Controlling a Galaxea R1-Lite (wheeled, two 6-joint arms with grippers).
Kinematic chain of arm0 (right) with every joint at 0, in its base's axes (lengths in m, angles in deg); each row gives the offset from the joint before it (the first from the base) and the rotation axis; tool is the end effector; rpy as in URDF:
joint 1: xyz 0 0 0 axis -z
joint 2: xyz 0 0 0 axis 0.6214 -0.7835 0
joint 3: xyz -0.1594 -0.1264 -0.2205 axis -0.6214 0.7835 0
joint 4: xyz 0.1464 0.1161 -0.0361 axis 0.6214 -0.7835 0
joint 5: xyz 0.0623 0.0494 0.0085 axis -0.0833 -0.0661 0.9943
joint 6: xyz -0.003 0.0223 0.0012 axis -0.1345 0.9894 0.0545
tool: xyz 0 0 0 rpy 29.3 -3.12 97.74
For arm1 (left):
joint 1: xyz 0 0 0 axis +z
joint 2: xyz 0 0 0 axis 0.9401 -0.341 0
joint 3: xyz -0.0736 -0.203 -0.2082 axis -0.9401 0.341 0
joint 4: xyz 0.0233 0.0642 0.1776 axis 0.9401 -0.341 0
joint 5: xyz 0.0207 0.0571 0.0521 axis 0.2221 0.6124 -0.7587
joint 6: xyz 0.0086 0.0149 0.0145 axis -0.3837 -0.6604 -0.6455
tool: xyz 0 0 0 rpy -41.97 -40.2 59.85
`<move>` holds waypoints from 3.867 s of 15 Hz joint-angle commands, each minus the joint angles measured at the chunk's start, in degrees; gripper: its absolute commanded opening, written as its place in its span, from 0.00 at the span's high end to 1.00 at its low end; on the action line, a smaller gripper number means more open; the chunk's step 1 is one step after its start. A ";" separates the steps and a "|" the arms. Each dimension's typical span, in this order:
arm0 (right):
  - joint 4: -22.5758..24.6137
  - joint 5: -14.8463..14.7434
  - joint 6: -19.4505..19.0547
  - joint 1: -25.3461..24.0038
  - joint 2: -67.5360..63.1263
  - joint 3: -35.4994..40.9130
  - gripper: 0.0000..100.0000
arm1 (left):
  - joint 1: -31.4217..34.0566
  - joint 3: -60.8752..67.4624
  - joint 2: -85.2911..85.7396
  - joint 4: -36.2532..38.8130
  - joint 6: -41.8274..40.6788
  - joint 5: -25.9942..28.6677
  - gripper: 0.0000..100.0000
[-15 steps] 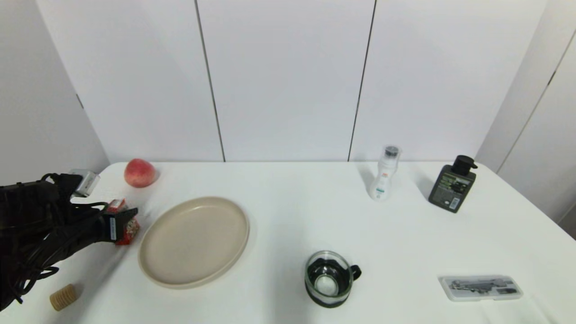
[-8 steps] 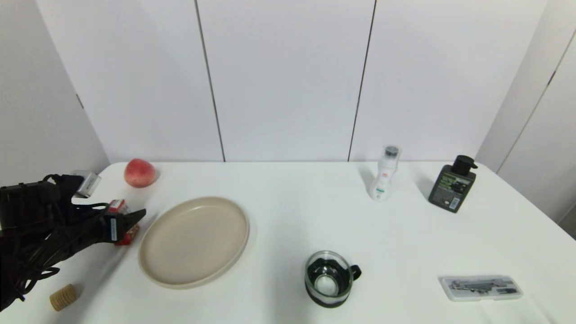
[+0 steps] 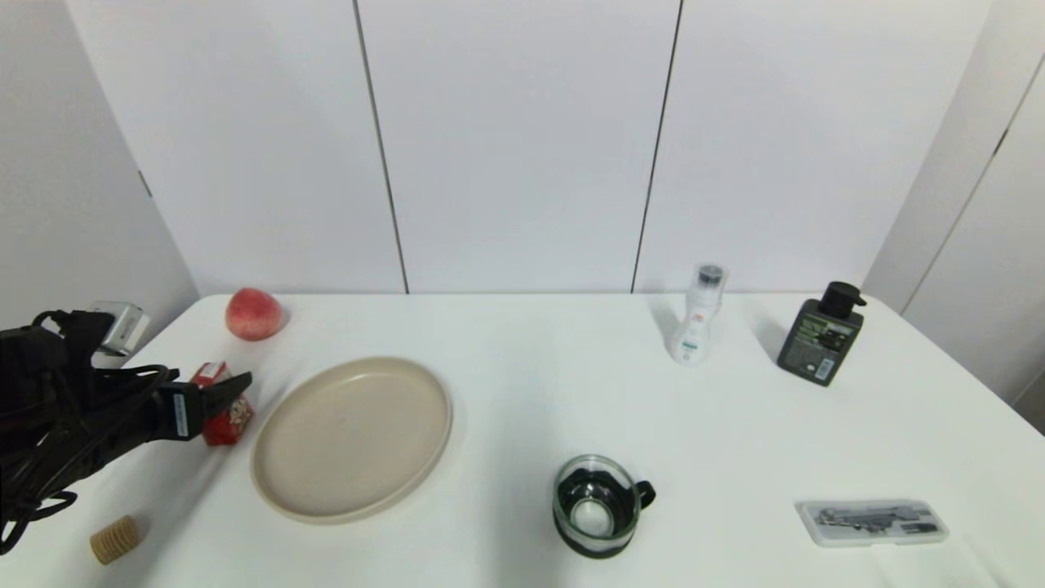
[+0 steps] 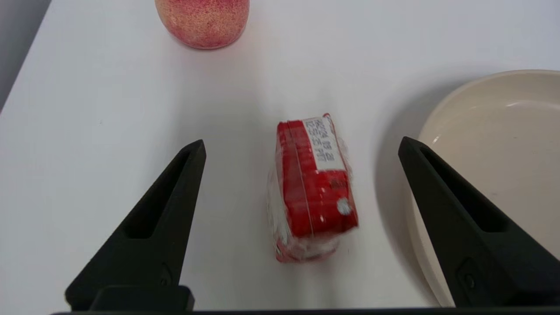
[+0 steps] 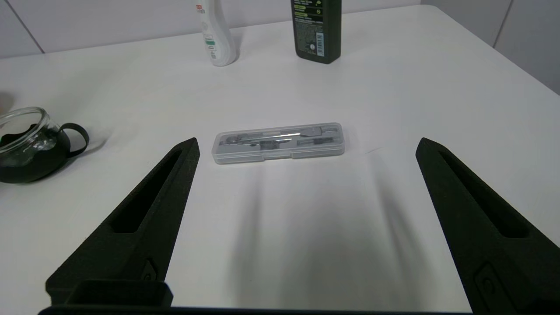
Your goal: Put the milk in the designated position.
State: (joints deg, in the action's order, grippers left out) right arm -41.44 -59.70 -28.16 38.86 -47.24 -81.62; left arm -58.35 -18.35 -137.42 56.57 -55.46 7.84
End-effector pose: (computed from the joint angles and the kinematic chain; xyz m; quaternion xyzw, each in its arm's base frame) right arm -0.0229 -0.0001 0.0736 0.0557 0.0079 -0.0089 0.9984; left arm 0.2309 0.0417 0.1155 0.0140 0.1818 -0.0444 0.9822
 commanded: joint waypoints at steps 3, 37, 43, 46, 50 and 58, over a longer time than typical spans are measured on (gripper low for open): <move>-0.02 0.00 0.03 0.00 -0.07 -0.09 0.00 | -0.03 3.22 13.92 -4.07 0.61 0.19 0.00; -0.02 0.00 0.03 0.00 -0.07 0.00 0.00 | -11.10 20.09 93.47 -51.09 7.82 -15.63 0.00; -0.02 0.00 0.03 0.00 -0.07 0.00 0.00 | -11.10 20.09 93.47 -51.09 7.73 -15.63 0.00; -0.02 0.00 0.03 0.00 -0.07 0.00 0.00 | -11.10 20.09 93.47 -51.09 7.73 -15.63 0.00; -0.02 -0.09 0.91 0.00 -0.07 0.00 0.00 | -11.10 20.09 93.47 -51.09 7.73 -15.63 0.00; -0.02 -0.27 1.26 0.00 -0.07 0.00 0.00 | -11.10 20.09 93.47 -51.09 7.73 -15.63 0.00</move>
